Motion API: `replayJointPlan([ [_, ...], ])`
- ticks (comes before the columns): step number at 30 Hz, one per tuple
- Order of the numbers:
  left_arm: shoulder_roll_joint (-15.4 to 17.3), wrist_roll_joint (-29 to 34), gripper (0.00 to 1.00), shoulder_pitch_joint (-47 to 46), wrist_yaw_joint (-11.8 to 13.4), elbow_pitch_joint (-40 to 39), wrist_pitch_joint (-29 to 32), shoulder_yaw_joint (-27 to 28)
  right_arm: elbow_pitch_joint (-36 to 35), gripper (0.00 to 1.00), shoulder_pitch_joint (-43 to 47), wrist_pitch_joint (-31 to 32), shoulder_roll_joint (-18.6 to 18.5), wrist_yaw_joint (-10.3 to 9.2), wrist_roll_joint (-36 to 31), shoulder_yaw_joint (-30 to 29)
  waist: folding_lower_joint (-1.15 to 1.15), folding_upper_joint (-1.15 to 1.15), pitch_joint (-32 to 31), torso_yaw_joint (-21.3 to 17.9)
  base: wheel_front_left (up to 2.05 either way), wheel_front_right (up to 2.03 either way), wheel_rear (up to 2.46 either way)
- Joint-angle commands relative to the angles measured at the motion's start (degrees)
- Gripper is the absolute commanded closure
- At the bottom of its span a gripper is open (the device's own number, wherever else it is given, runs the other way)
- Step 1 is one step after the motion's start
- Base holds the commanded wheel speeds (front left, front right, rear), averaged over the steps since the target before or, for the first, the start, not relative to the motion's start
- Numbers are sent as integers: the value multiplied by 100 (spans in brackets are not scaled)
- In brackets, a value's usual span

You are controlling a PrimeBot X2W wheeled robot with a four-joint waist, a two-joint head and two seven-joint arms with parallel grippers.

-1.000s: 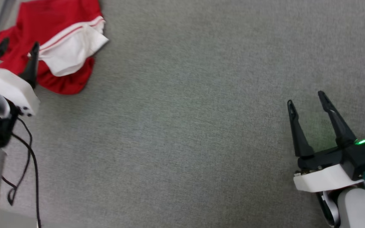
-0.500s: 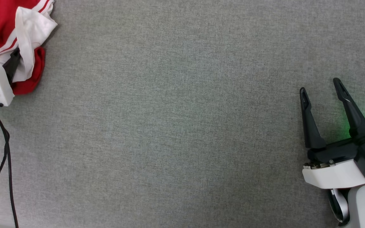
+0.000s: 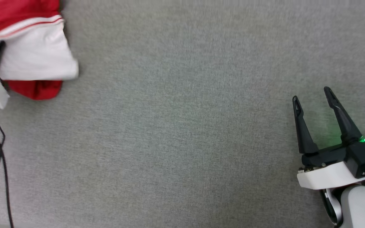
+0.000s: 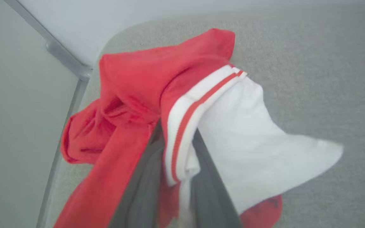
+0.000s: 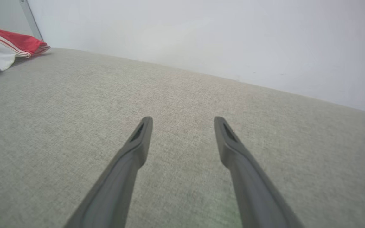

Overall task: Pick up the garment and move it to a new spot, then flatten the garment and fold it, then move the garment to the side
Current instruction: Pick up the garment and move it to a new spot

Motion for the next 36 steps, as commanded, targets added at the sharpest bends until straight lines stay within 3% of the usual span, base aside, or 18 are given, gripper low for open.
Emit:
replayJointPlan([
  [1,84,-19,100,-94,5,27,-190,29,47,0,44,-14,37,-6,21,21,0,0,-332,8,0,0,0],
  [6,157,43,100,-103,5,2,-795,54,247,0,181,-14,131,-6,109,36,0,0,-949,-4,0,0,0],
  [11,172,122,100,-7,127,-330,-1005,45,385,0,333,-14,225,-6,173,49,0,0,-1471,-51,0,0,0],
  [20,-80,107,100,393,790,-1731,-882,-43,499,0,535,-14,316,-6,297,-6,0,0,-2089,-285,0,0,0],
  [29,-977,177,100,1028,1803,-3042,-761,-487,475,0,595,-14,329,-6,423,-100,0,0,-2234,-721,0,0,0],
  [36,-2089,149,100,1397,2081,-2859,-931,-979,490,0,449,-14,329,-6,584,-368,0,0,-2114,-1178,0,0,0],
])
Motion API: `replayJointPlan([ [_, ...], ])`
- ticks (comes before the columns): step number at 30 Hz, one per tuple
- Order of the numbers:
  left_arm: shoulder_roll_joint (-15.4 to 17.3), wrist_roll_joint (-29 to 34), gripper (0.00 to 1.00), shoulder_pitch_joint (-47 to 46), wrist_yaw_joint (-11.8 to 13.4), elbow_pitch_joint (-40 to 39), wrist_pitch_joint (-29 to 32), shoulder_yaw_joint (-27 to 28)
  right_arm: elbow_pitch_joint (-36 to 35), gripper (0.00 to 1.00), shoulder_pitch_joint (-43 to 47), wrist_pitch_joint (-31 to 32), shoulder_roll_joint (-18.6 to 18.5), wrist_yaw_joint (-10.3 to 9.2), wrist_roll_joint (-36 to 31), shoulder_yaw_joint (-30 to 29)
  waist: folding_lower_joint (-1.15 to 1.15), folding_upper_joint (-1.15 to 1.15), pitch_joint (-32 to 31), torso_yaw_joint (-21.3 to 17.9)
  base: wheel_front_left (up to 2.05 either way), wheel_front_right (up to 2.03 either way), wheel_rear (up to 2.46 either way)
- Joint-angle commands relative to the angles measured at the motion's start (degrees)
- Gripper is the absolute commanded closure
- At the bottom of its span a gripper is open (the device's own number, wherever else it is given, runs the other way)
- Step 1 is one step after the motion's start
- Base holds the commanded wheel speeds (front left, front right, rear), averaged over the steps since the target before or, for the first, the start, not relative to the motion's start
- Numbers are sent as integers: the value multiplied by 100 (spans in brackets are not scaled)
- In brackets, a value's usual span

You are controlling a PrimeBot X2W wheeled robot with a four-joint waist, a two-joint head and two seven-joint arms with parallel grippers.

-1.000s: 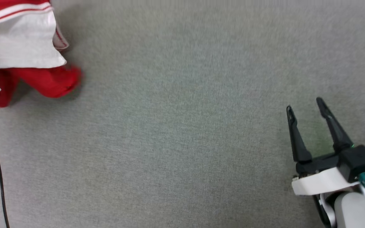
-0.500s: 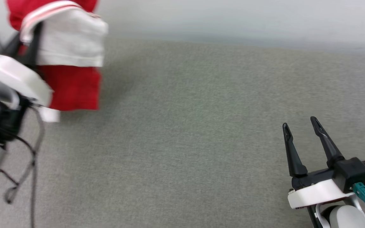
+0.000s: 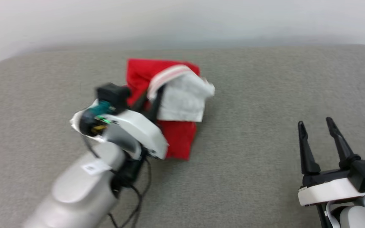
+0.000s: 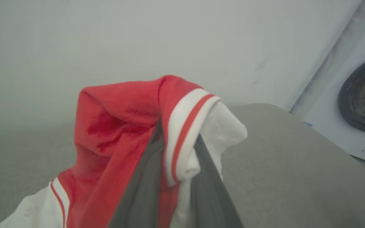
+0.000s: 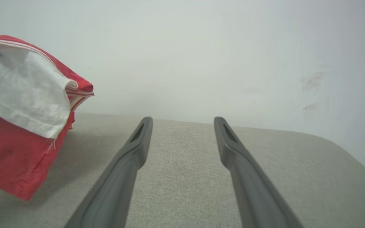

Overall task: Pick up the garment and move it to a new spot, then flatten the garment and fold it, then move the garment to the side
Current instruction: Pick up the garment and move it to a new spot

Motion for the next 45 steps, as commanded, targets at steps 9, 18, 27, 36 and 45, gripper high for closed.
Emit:
replayJointPlan([
  [9,-1269,271,100,-138,-90,1363,15,-775,-53,0,-258,-14,18,-6,113,-203,1,0,359,-542,0,0,0],
  [18,-1800,397,0,-399,-628,2368,-313,-1107,50,0,-234,-14,16,-6,96,-134,1,0,306,-426,0,0,0],
  [27,-1402,674,0,-479,-473,2024,-739,-715,154,0,-26,-14,15,-6,-10,-177,1,0,-145,44,0,0,0],
  [36,-159,1267,0,566,37,681,-785,378,188,0,195,-14,15,-6,-41,-179,1,0,-506,452,0,0,0],
  [45,170,2178,0,2450,-97,-721,-787,1692,187,0,306,-14,14,-6,-30,-194,1,0,-581,584,0,0,0],
])
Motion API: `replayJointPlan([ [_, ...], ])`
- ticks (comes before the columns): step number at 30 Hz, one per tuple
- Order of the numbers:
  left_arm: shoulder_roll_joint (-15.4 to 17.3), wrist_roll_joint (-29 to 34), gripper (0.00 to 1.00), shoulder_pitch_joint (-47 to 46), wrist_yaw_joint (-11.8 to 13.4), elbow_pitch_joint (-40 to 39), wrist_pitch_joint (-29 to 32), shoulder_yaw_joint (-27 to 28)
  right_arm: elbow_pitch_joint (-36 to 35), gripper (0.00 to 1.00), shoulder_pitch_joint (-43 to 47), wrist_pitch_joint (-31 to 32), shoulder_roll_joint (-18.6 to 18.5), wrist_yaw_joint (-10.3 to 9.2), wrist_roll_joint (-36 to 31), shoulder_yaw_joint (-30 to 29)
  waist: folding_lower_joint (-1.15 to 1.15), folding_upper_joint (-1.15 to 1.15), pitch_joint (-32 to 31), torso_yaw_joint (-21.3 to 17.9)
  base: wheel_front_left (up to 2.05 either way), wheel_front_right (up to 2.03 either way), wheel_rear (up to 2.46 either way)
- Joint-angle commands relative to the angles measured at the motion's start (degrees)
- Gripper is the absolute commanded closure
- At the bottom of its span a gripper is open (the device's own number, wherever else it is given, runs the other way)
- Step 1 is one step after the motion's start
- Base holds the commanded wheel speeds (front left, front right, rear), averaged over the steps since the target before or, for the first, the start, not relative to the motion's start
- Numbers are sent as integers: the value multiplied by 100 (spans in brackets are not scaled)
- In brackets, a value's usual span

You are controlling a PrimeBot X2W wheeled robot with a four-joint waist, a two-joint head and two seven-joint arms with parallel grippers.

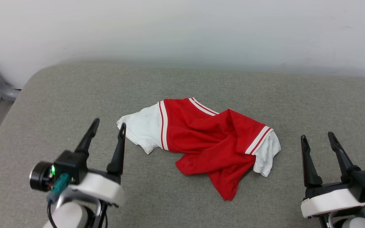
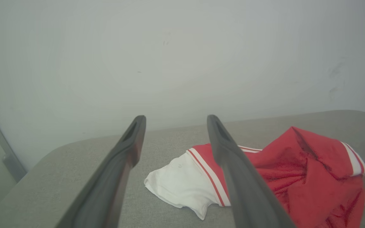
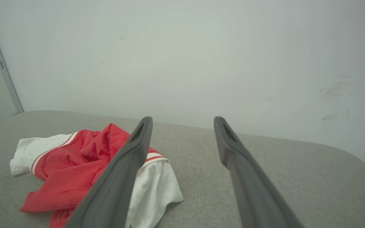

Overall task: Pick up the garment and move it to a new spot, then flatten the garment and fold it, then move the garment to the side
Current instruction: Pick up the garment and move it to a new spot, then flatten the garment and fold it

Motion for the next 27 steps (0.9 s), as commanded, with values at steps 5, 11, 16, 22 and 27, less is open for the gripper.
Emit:
replayJointPlan([
  [5,-327,534,0,763,-218,-135,-14,534,38,0,123,-14,11,-6,43,41,0,0,-37,-13,0,0,0],
  [11,-834,893,0,1258,-440,-156,-15,1124,83,0,141,-14,10,-6,101,99,0,0,-70,-105,0,0,0],
  [16,-1095,1282,0,1352,-803,-132,-15,1585,61,0,125,-14,10,-6,-79,134,0,0,-14,-153,0,0,0],
  [22,-1316,1524,0,1328,-999,-147,-15,1853,658,0,-257,323,-72,-5,-48,366,0,0,169,-119,0,0,0],
  [27,-1515,1709,0,1270,-1147,-98,-15,1960,1002,0,-753,1774,-560,-7,245,823,0,0,399,-1,0,0,0],
])
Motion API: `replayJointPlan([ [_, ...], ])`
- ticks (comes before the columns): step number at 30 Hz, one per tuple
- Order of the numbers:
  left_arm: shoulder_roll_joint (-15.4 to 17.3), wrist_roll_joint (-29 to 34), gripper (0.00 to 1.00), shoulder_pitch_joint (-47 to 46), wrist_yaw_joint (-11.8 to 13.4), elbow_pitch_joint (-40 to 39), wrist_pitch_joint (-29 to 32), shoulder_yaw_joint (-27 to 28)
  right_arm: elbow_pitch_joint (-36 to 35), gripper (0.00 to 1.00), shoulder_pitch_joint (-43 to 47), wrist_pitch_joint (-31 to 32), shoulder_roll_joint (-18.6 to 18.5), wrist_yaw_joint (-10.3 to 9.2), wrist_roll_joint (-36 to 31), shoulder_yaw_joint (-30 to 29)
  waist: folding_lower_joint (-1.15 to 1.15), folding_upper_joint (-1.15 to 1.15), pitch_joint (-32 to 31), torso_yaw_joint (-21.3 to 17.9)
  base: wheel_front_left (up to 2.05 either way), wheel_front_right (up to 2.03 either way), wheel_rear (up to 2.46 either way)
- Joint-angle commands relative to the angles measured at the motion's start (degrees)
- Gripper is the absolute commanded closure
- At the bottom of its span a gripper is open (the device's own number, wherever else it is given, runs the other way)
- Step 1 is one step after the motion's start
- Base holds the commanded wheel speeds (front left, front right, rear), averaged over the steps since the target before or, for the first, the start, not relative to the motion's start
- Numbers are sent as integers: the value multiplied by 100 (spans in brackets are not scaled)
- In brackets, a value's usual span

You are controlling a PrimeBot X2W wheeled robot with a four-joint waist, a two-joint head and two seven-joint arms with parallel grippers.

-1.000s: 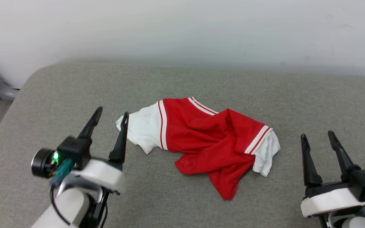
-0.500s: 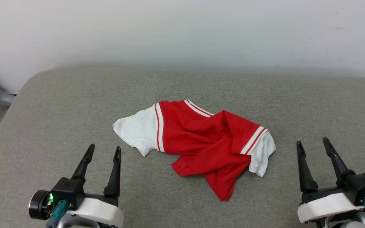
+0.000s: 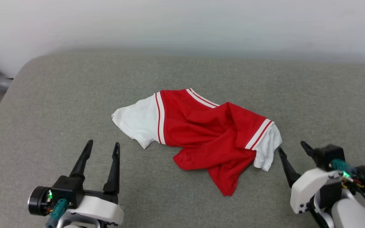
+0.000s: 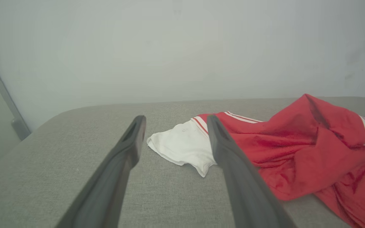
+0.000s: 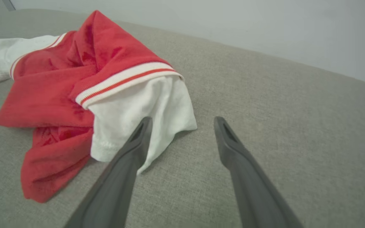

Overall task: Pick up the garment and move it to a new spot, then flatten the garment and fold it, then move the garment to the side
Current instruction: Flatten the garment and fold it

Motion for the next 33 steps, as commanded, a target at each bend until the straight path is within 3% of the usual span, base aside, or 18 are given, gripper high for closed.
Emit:
replayJointPlan([
  [1,-51,74,0,-65,-59,26,-15,29,71,0,-193,437,-137,-8,130,119,0,0,120,96,0,0,0],
  [5,-183,181,0,-146,-186,101,-15,116,218,0,-538,1812,-502,-7,666,587,0,0,283,236,0,0,0],
  [9,-321,302,0,-252,-300,156,-15,140,244,0,-890,2687,-829,-7,1047,866,0,0,464,410,0,0,0],
  [16,-552,460,0,-442,-432,294,-15,174,433,0,-1191,3554,-1286,-6,1248,1307,0,0,773,747,0,0,0],
  [22,-675,536,0,-496,-525,379,-15,260,737,0,-1103,3756,-1395,-5,1346,1579,0,0,899,955,0,0,0],
  [23,-686,555,0,-499,-533,384,-15,277,795,54,-1059,3779,-1394,-4,1371,1630,0,0,900,969,0,0,0],
  [24,-700,568,0,-497,-541,394,-15,289,830,92,-1034,3764,-1400,3,1383,1678,0,0,896,979,0,0,0],
  [25,-700,568,0,-497,-541,394,-15,289,830,92,-1034,3764,-1400,3,1383,1678,0,0,896,979,0,0,0],
  [26,-714,575,0,-489,-549,406,-15,304,858,100,-1020,3717,-1408,3,1386,1702,0,0,882,982,0,0,0],
  [29,-732,619,0,-421,-578,465,-15,372,893,100,-969,3602,-1538,-8,1399,1712,0,0,752,938,0,0,0],
  [31,-799,631,0,-348,-612,482,-15,476,522,100,-1007,3627,-2126,-10,1496,1850,0,0,465,711,0,0,0],
  [33,-822,629,0,-338,-626,485,-15,482,363,100,-1037,3703,-2435,-10,1554,1920,0,0,404,649,0,0,0],
])
